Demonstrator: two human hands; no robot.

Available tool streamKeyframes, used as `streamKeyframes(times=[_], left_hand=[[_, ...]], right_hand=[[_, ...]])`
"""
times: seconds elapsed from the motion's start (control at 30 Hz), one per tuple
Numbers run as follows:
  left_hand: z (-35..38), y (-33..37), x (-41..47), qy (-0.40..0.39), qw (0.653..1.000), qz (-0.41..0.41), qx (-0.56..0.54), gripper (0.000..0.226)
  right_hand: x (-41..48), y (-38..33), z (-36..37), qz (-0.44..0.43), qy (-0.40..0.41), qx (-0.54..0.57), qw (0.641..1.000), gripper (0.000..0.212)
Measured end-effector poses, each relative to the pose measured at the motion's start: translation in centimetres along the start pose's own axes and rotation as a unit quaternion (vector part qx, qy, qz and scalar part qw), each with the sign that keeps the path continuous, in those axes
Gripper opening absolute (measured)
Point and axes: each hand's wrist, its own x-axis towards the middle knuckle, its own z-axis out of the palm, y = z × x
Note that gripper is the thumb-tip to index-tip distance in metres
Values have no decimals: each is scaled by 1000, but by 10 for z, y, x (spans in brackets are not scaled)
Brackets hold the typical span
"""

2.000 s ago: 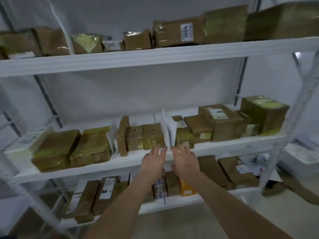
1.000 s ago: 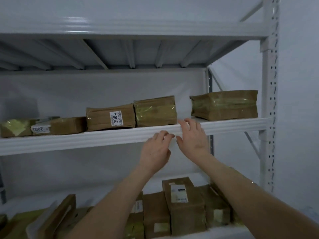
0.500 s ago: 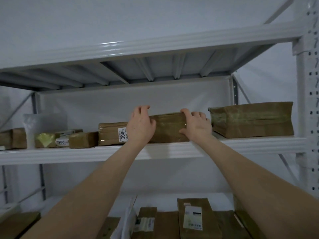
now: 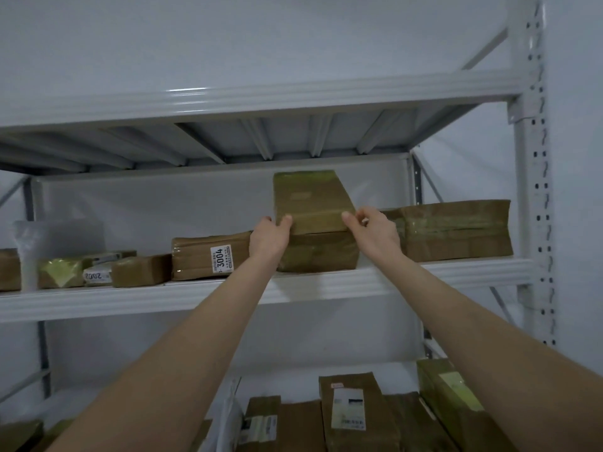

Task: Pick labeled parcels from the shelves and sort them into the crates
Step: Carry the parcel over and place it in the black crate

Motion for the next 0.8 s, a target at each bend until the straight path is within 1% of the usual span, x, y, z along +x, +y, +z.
streamKeyframes(times=[0.07, 0.1, 0.23, 0.3, 0.33, 0.37, 0.47, 0.57, 0.67, 0.8], left_hand=[[-5, -1, -1, -12, 999, -11, -41, 60], [-6, -1, -2, -16, 998, -9, -52, 57], [-6, -5, -12, -15, 996, 23, -85, 45], [-6, -5, -20, -14, 994, 34, -100, 42], [-7, -6, -25, -14, 993, 39, -109, 42], [-8, -6, -30, -15, 992, 40, -118, 43], [-17, -7, -43, -14, 992, 35, -121, 48], [-27, -7, -54, -17, 993, 47, -103, 54], [-30, -9, -70, -42, 992, 42, -112, 54], [-25, -19, -99, -72, 988, 20, -136, 50]], right_hand=[[-5, 1, -2, 42, 23, 27, 998, 25], [-8, 1, -3, 61, 28, 47, 997, 28], [-18, 1, -6, 89, 18, 90, 992, 67], [-20, 0, -7, 98, 9, 111, 989, 75], [-23, -1, -8, 101, 4, 114, 988, 75], [-25, -2, -10, 104, -2, 110, 988, 70], [-33, -2, -14, 104, -5, 109, 989, 45], [-43, 1, -20, 101, -12, 145, 984, 35], [-58, 8, -28, 101, -27, 166, 980, 30], [-81, 23, -39, 108, -38, 209, 971, 32]])
